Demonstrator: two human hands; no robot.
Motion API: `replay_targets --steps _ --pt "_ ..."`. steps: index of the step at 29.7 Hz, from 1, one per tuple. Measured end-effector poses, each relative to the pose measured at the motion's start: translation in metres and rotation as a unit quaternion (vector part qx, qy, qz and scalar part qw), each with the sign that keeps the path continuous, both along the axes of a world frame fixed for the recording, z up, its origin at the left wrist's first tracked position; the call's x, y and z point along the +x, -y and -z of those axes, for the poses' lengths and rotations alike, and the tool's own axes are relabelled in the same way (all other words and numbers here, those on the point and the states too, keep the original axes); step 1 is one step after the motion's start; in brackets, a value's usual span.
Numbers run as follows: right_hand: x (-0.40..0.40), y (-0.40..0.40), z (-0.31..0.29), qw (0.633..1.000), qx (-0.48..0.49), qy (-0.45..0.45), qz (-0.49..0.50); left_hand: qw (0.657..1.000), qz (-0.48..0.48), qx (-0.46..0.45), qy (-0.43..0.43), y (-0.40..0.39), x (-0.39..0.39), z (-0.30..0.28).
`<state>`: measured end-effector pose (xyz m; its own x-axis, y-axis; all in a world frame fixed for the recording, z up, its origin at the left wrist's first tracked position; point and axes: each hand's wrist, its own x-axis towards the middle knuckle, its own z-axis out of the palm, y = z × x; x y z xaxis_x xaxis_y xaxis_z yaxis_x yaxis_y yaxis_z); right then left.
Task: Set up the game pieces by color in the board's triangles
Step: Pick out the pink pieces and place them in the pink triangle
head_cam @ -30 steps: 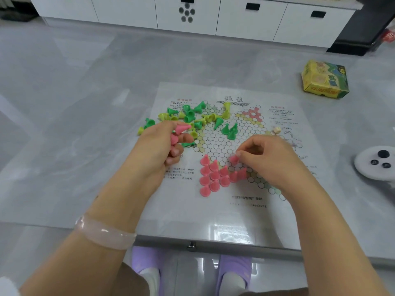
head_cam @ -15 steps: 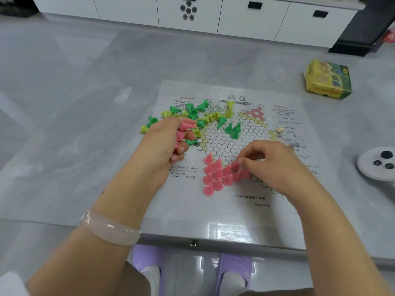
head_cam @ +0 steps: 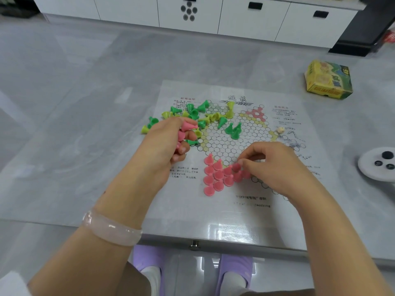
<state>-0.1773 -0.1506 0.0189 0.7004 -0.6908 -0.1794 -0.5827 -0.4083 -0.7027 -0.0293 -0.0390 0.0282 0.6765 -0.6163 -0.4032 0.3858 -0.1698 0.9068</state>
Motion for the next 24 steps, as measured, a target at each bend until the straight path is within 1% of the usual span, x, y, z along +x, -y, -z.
replay_targets --steps 4,5,8,10,12,16,24 --pt "-0.001 0.001 -0.001 1.000 0.012 0.018 0.001 1.000 0.009 0.005 0.003 0.001 -0.001 0.000" --pt "-0.001 0.001 -0.001 0.999 0.014 0.037 0.009 1.000 0.014 0.007 0.003 0.001 -0.002 0.000" --pt "0.003 -0.002 -0.007 0.992 -0.039 0.114 0.021 0.998 0.053 0.010 0.014 0.003 -0.008 0.001" --pt "0.009 -0.008 -0.012 0.985 -0.037 0.170 0.006 0.995 0.094 0.009 0.028 0.003 -0.013 0.004" --pt "0.014 -0.015 -0.015 0.980 -0.028 0.196 -0.020 0.992 0.122 0.006 0.034 0.003 -0.016 0.006" --pt "0.021 -0.019 -0.012 0.977 -0.051 0.198 -0.055 0.989 0.144 -0.003 0.042 0.003 -0.018 0.008" --pt "0.025 -0.020 -0.011 0.977 -0.027 0.209 -0.030 0.986 0.158 -0.016 0.045 0.003 -0.018 0.008"
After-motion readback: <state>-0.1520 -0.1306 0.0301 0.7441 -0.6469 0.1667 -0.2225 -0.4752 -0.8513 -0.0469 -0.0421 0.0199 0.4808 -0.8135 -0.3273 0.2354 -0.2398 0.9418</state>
